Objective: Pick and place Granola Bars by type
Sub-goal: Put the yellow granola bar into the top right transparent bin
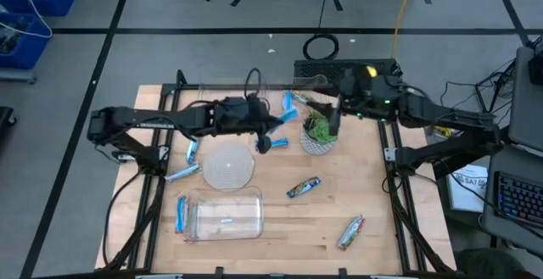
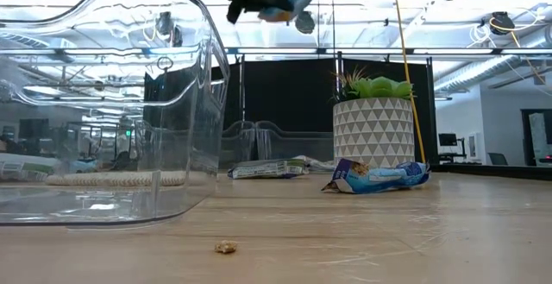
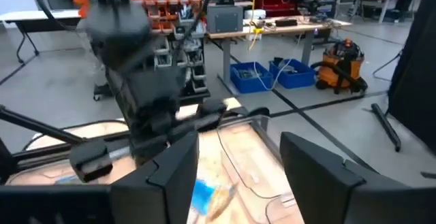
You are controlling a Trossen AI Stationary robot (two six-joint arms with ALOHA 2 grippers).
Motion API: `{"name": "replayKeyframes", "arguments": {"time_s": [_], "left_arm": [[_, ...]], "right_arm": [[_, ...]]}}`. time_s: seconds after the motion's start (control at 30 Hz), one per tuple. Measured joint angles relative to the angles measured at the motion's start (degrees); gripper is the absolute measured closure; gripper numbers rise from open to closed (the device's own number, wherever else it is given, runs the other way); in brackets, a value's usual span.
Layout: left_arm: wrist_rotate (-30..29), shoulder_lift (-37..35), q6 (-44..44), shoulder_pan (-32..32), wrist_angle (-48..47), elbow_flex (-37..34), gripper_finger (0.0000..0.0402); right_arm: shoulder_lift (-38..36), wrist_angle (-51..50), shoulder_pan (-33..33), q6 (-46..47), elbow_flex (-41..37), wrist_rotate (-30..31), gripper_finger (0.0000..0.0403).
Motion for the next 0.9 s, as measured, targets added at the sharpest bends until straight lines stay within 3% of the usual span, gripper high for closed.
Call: {"name": "replayKeyframes", "arguments": {"time_s": [0.27,0.67,0.8,0.9], "left_arm": [[0.52,-0.01,-2.43,0.41,6.58,0.0,0.0398],[-0.8,-0.01,-2.81,-0.32,14.57,0.0,0.0399],[-0.97,-0.01,-2.88,-0.48,15.15,-0.01,0.0399],[-1.07,-0.01,-3.01,-0.48,15.2,-0.02,0.0399]], "right_arm": [[6.45,6.49,0.02,0.2,-0.02,1.04,0.017],[8.41,7.51,0.02,1.94,-0.02,2.96,0.0169],[8.4,7.6,0.02,2.61,0.0,2.8,0.0193],[8.44,7.48,0.02,3.42,0.0,1.52,0.024]]}}
